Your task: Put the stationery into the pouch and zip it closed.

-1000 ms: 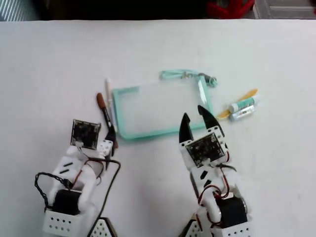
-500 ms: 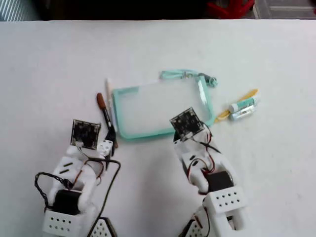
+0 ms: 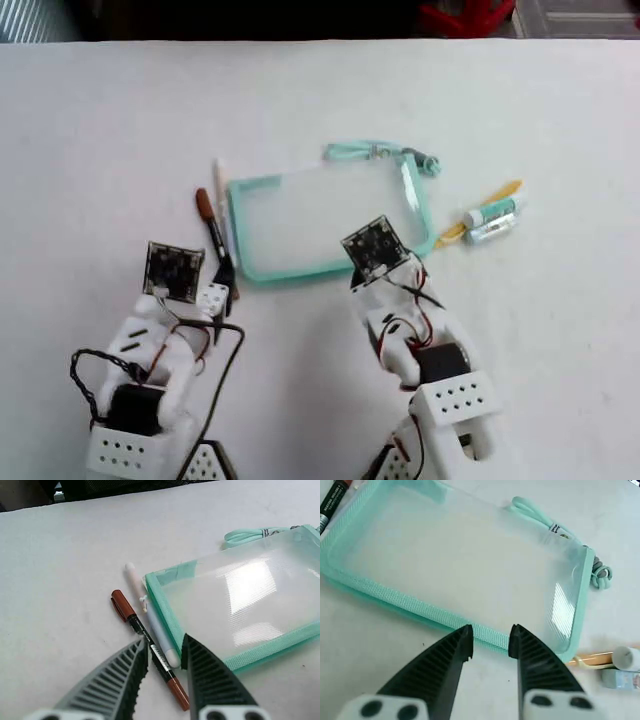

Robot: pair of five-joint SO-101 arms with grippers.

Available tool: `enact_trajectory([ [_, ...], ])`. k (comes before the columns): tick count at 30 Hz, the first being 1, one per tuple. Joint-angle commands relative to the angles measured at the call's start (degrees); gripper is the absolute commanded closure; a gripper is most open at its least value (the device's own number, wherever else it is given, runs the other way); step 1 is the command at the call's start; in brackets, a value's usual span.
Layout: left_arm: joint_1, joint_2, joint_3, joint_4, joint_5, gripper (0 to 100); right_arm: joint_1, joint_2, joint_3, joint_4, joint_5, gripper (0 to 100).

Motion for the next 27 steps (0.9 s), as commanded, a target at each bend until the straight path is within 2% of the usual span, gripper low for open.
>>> enact_trajectory([
  [1,0.0,-0.3,-0.3,-1.2,-0.5,87,-0.5,0.1,-0.7,-1.1,-0.1,87.2],
  [8,-0.6,-0.3,-1.5,0.1,-0.7,86,-3.1,0.1,-0.1,-1.2,-0.1,86.8],
  [11,-1.9,-0.3,-8.8,9.6,-5.3,86,-1.3,0.1,-0.4,-1.5,-0.1,86.8],
  [15,3.5,-0.3,-15.0,17.8,-9.2,86,4.8,0.1,0.0,-6.2,-0.1,86.8],
  [17,6.9,-0.3,-15.6,17.1,-12.6,86,8.4,0.1,0.0,-7.7,-1.2,86.8],
  [22,13.4,0.0,-14.4,5.9,-25.4,86,15.5,0.1,-0.1,-9.9,-11.0,86.8],
  [27,20.9,0.1,-9.6,4.1,-33.5,84,17.4,0.1,-0.3,-10.2,-12.4,86.8],
])
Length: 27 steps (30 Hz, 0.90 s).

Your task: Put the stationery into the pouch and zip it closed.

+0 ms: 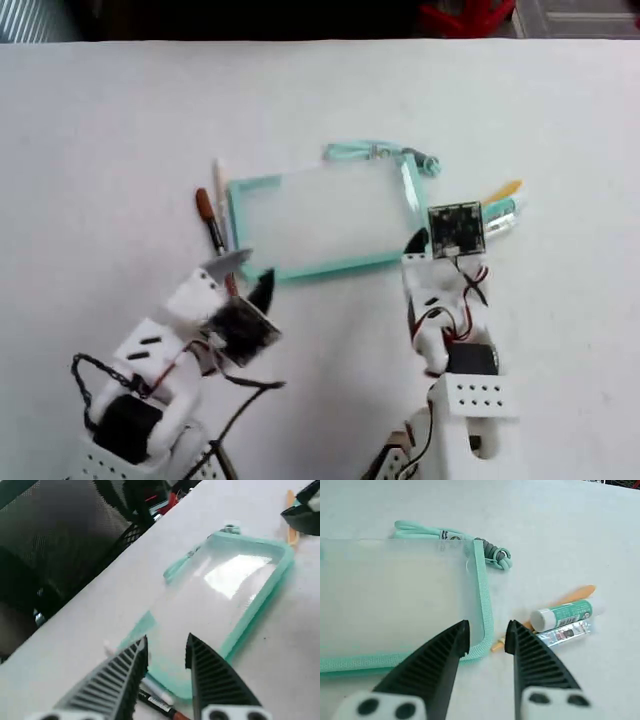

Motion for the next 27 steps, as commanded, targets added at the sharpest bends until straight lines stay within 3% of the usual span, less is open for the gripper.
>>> enact_trajectory([
  [1,5.1,0.9,2.2,-3.6,-7.4,84,0.7,0.1,-0.7,-1.2,-0.6,86.7],
  [7,4.8,15.2,-9.7,-2.3,-14.0,84,0.9,0.1,-0.7,-1.2,-1.0,74.8],
  [13,4.4,52.4,-36.5,4.6,-14.1,84,3.8,0.1,-0.8,-1.5,-1.1,73.3],
  [17,9.7,73.7,-43.7,8.8,-14.2,84,8.5,0.1,-0.8,-3.9,-3.9,73.3],
  [21,14.5,83.8,-44.0,3.0,-13.8,84,12.6,0.6,-0.8,-5.3,-8.8,73.2],
  [27,15.1,90.1,-43.9,-8.8,-14.2,84,14.2,0.7,-0.8,-5.6,-8.9,73.3],
])
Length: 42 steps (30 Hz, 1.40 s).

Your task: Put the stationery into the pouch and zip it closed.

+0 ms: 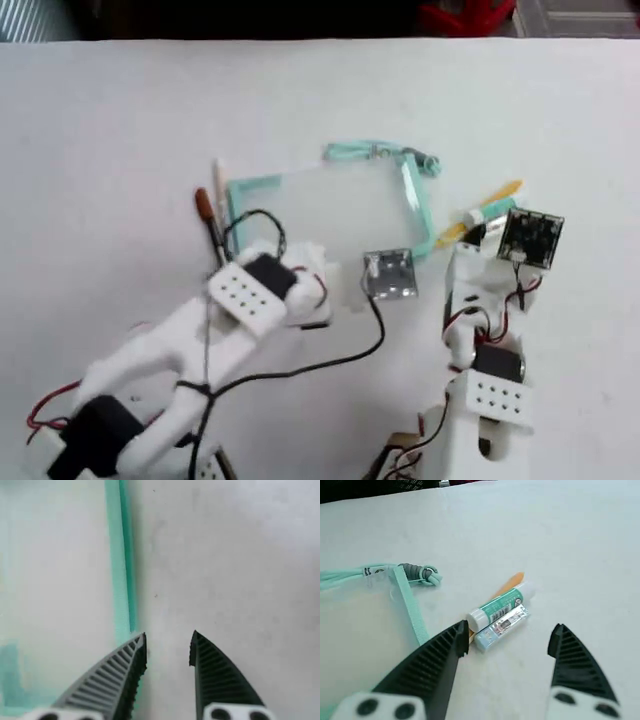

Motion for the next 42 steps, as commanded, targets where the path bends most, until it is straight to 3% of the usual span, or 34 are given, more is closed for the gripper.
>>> enact_trajectory([
  [1,0.9,3.3,-3.0,-7.4,-0.4,84,0.7,0.1,-0.8,-1.3,-0.3,73.3],
  [4,1.5,5.8,-3.1,-8.6,-0.4,84,0.7,0.2,-0.1,-3.1,-0.2,73.3],
  [14,-1.2,15.7,-3.1,-24.5,-0.4,84,0.4,0.2,0.6,-4.4,-0.2,73.3],
  [25,-4.3,16.6,-3.0,-31.0,-0.5,84,0.2,0.2,0.7,-4.4,-0.1,73.3],
  [34,-3.8,16.5,-1.4,-30.5,-0.6,84,-0.9,0.2,0.7,-4.4,-0.1,73.3],
  [38,-3.9,16.5,-1.4,-30.0,-5.6,84,-0.9,0.2,0.7,-4.4,-0.1,73.3],
  [42,-3.9,16.7,-3.6,-25.2,-6.1,84,-0.9,0.2,0.7,-4.4,-0.1,73.3],
])
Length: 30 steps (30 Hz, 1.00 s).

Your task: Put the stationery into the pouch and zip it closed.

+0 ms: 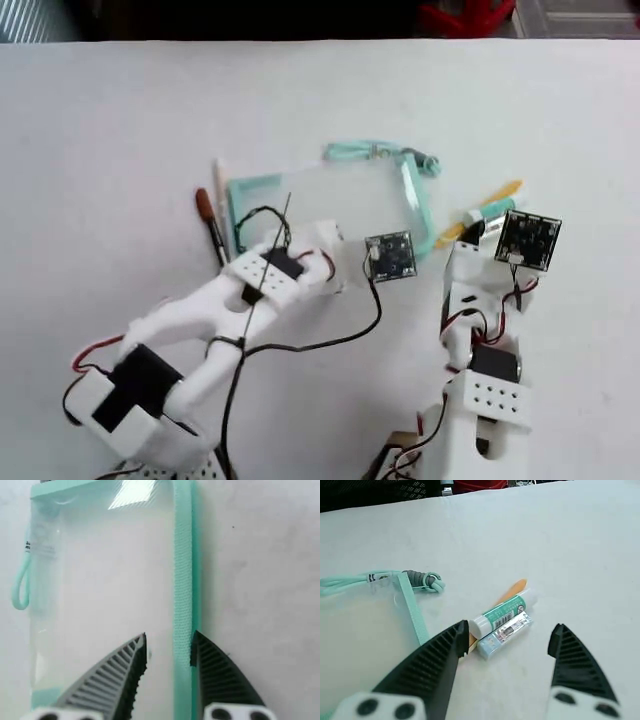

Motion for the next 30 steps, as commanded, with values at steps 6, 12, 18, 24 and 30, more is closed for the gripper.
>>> enact_trajectory([
  [6,-1.6,8.1,-14.1,13.2,-0.5,82,-0.4,0.2,-0.4,-1.2,0.0,73.3],
  [12,-1.4,11.0,-18.3,15.9,2.5,88,-0.5,0.2,-0.4,-1.2,0.0,73.3],
  [18,-1.8,9.6,-16.8,12.8,2.9,88,-0.5,0.1,-0.4,-1.2,0.0,73.3],
  [24,-1.9,5.7,-10.9,7.7,3.0,89,-0.5,0.1,-0.4,-1.2,0.0,73.3],
  [30,-2.8,-4.5,-0.7,0.4,2.5,87,-0.9,0.1,-0.4,-1.2,0.1,73.3],
])
